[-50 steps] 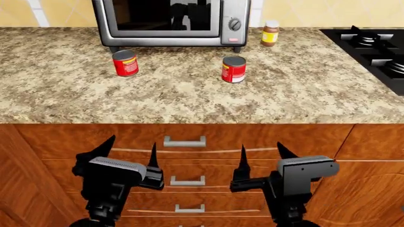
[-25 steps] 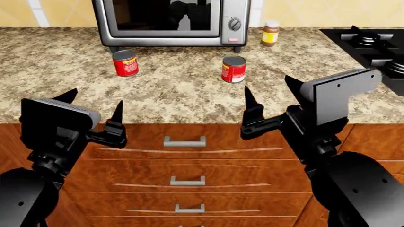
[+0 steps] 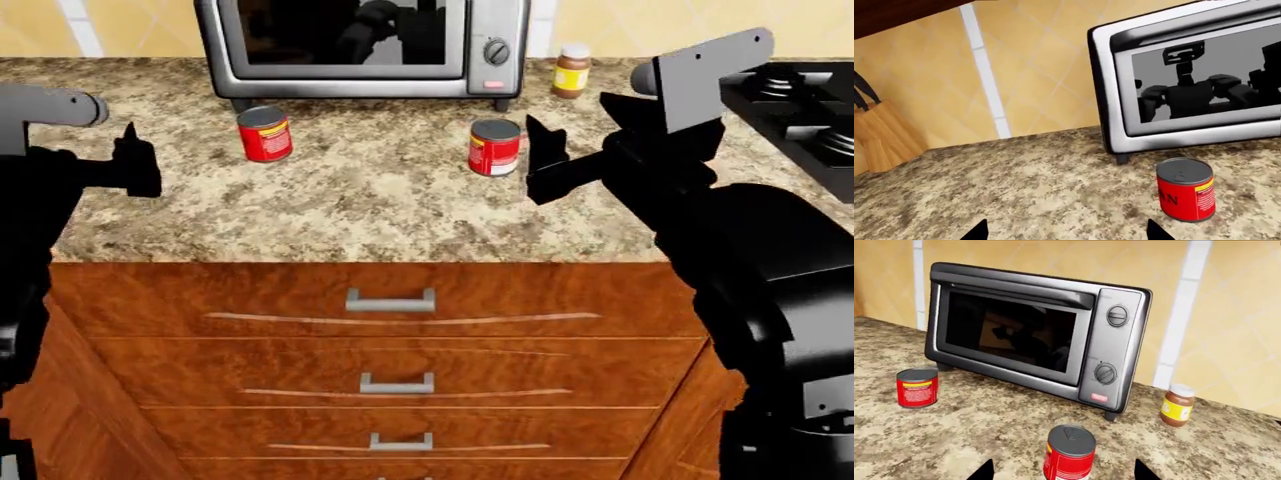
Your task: Pick the cans from the counter and place them in their designated side in the cabinet.
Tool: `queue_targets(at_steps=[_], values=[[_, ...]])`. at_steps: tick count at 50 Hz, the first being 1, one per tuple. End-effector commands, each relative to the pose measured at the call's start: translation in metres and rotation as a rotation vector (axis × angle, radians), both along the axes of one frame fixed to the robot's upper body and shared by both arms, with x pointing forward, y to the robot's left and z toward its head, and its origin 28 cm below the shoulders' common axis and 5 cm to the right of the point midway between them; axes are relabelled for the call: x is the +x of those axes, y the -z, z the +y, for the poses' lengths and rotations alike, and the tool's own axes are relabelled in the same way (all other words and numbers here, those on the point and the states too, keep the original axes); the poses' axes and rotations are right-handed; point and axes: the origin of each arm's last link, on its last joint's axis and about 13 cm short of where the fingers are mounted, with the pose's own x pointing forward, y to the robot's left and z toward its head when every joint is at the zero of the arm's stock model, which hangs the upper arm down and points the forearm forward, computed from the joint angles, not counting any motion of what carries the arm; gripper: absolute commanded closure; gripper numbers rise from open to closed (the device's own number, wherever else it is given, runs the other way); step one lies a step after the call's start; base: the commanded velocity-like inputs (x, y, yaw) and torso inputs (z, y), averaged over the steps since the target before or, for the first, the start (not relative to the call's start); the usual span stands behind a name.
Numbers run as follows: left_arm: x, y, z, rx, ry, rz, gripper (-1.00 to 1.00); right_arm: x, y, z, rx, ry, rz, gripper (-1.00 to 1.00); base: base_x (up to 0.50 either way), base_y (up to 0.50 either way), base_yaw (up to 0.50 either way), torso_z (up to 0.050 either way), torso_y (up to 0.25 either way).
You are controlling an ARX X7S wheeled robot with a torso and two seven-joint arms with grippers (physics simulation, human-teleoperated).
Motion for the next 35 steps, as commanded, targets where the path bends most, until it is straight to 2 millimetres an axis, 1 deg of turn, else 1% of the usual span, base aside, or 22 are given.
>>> queue_targets(at_steps=[1, 6, 11, 18, 28, 35], values=[[0.0284, -0.0048, 0.0155, 0.018, -0.110, 0.039, -1.00, 0.0256, 0.0042, -0.0099, -0.001, -0.002, 0.060, -1.00, 0.19, 0.00, 0.00, 0.000, 0.000], [0.0298, -0.0076, 0.0152, 0.029, -0.115, 0.037, -1.00, 0.0271, 0.0077, -0.0092, 0.004, -0.009, 0.073, -1.00, 0.19, 0.00, 0.00, 0.000, 0.000], [0.0286, -0.0050, 0.0149, 0.031, -0.115, 0.045, -1.00, 0.0270, 0.0092, -0.0066, 0.003, -0.029, 0.081, -1.00, 0.22, 0.00, 0.00, 0.000, 0.000], [0.0276, -0.0069, 0.0153, 0.035, -0.119, 0.042, -1.00, 0.0258, 0.0110, -0.0047, 0.007, -0.047, 0.087, -1.00, 0.22, 0.00, 0.00, 0.000, 0.000], [0.0253, -0.0116, 0.0176, 0.042, -0.126, 0.041, -1.00, 0.0241, 0.0090, -0.0029, 0.006, -0.060, 0.083, -1.00, 0.23, 0.00, 0.00, 0.000, 0.000], [0.0250, -0.0140, 0.0171, 0.045, -0.123, 0.038, -1.00, 0.0229, 0.0113, -0.0027, 0.010, -0.065, 0.088, -1.00, 0.24, 0.00, 0.00, 0.000, 0.000]])
